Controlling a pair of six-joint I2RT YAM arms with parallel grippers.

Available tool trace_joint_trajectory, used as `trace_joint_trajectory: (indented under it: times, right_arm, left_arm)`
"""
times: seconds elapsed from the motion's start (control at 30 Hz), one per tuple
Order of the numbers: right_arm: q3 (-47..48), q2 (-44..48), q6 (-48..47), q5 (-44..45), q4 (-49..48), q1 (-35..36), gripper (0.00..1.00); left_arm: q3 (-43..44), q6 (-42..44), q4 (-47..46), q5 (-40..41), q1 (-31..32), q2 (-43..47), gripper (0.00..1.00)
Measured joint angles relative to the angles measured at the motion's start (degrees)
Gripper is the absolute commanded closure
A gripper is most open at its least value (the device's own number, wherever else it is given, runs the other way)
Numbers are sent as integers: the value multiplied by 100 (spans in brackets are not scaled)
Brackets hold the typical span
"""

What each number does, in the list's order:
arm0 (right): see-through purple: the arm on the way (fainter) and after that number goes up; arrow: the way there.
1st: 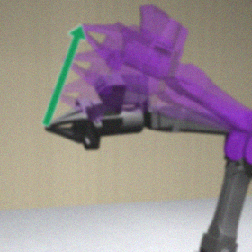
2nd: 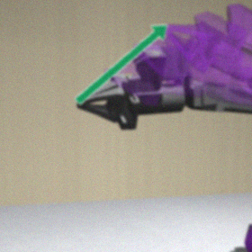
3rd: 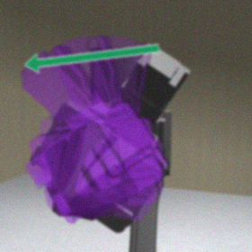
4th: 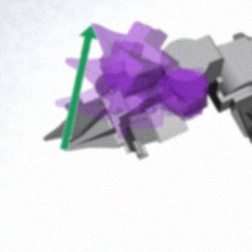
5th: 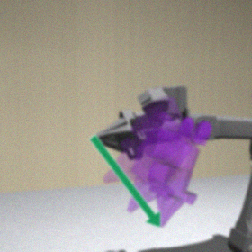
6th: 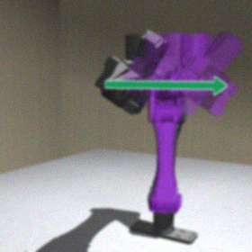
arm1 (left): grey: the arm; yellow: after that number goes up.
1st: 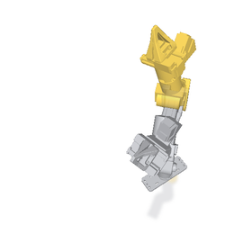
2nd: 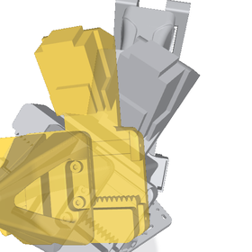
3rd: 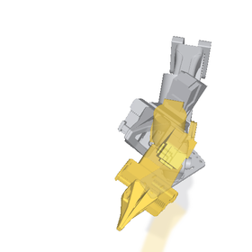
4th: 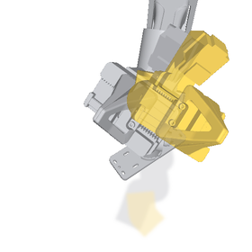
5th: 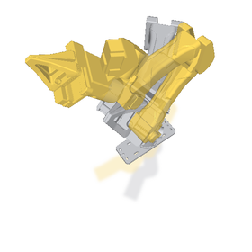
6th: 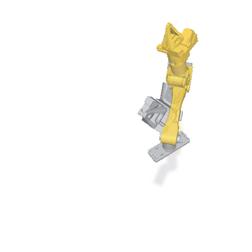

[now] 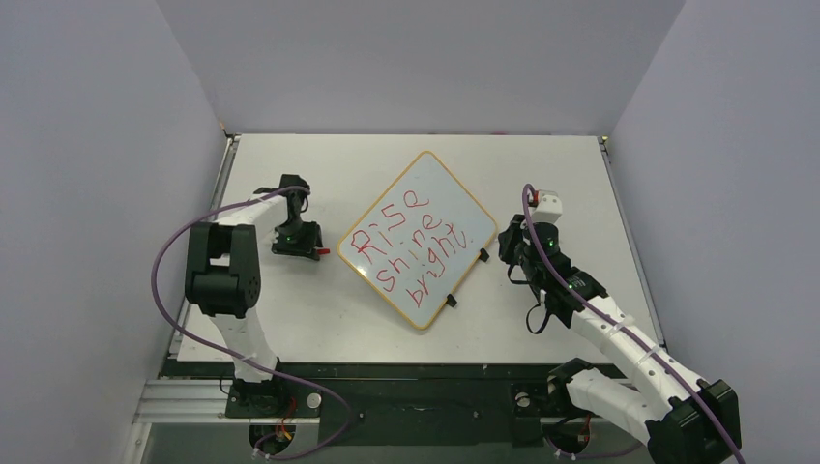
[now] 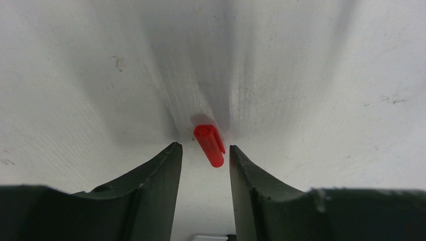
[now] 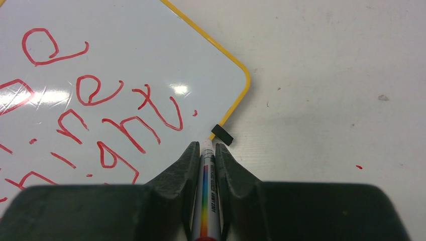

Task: Write a sentence on the whiteboard
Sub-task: Pick up the pen cap from the center of the board.

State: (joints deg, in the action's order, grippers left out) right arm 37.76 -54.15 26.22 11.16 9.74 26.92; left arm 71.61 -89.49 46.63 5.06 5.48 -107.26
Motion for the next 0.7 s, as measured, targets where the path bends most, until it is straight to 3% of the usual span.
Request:
trace_joint_trajectory:
  times: [0.3, 0.37, 0.43, 0.5, 0.7]
  right_arm:
    - [0, 4, 0, 2, 0, 0, 100]
    - [0, 4, 0, 2, 2, 0, 100]
    - [0, 4, 0, 2, 2, 0, 100]
    - [0, 4, 0, 2, 2, 0, 100]
    - [0, 4, -2, 4, 2, -26, 100]
  left_arm:
    - [111, 42, 4, 48, 7, -181, 62]
    - [188, 83, 59, 44, 7, -247, 68]
    - [214, 129, 118, 35, 7, -275, 89]
    - [216, 177, 219, 20, 7, -289, 97]
    - [127, 254, -33, -70, -2, -245, 100]
